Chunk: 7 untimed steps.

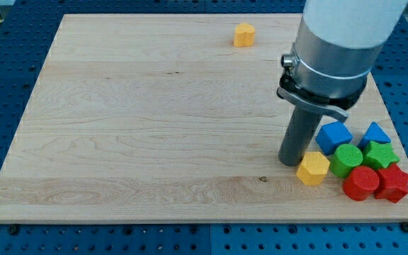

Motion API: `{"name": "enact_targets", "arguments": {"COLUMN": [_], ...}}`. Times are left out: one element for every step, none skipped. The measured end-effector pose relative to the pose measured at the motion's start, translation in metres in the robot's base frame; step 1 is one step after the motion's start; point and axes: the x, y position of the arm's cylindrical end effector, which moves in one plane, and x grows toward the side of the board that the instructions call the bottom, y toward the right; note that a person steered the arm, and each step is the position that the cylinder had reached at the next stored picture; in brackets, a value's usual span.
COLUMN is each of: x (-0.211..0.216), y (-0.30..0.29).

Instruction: Move arm away from yellow hexagon

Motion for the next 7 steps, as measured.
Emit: {"name": "enact_targets", "arguments": {"x": [0.012,0.022,0.027,0.021,-0.005,-0.005,-0.005], "y": [0.008,0.017,0.019,0.019,0.017,0.017,0.017]}}
